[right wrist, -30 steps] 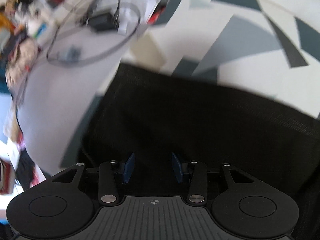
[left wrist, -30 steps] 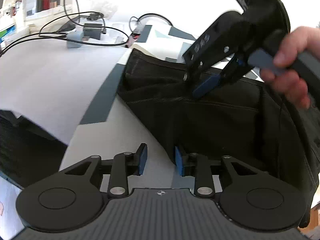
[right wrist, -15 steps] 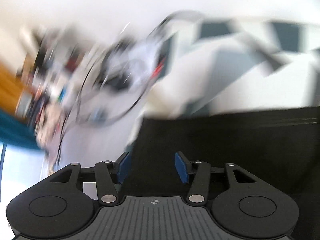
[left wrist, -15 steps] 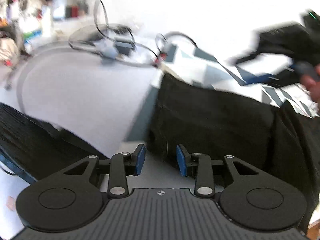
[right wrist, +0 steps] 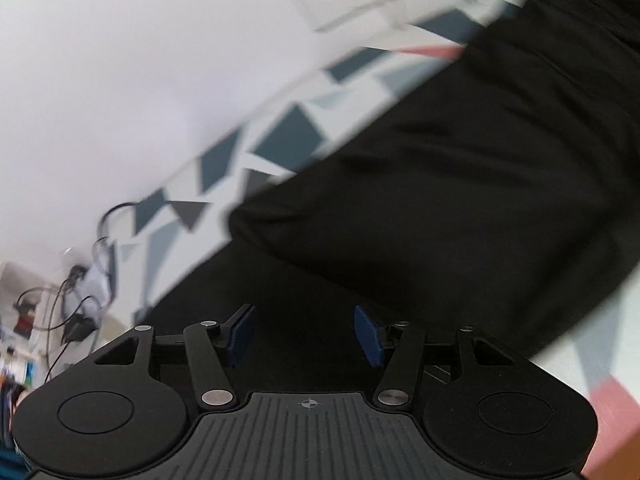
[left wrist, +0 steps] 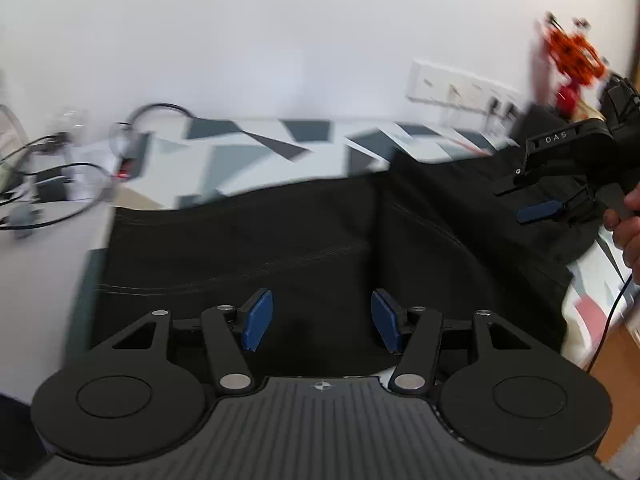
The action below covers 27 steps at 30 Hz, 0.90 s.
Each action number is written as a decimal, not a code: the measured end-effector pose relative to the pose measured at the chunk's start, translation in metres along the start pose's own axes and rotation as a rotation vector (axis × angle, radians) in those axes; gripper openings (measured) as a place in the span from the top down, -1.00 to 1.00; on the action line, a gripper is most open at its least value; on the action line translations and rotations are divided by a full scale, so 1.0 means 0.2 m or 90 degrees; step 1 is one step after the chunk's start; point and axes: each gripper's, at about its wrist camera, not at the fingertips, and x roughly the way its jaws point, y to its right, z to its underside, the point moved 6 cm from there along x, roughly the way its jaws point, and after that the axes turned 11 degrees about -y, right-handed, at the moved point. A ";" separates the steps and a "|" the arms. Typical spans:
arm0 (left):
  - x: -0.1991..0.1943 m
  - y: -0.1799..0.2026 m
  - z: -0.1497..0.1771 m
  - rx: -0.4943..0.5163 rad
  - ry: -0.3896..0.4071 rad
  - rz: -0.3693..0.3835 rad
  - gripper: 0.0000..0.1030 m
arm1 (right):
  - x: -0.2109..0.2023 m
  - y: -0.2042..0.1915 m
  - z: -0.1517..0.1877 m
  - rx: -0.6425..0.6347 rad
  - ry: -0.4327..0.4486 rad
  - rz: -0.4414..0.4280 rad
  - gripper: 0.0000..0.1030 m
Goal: Fold clothes
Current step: 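Smooth the folded jeans with both grippers open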
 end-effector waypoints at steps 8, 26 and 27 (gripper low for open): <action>0.07 0.03 0.04 0.033 -0.038 -0.047 -0.29 | -0.04 0.30 0.17 0.063 0.032 0.093 -0.15; 0.05 -0.30 0.18 -0.135 -0.071 -0.090 -0.44 | 0.02 0.00 0.22 -0.061 -0.050 0.075 0.70; 0.03 -0.30 0.18 -0.142 -0.065 -0.081 -0.44 | 0.04 -0.10 0.21 -0.084 -0.062 0.046 0.72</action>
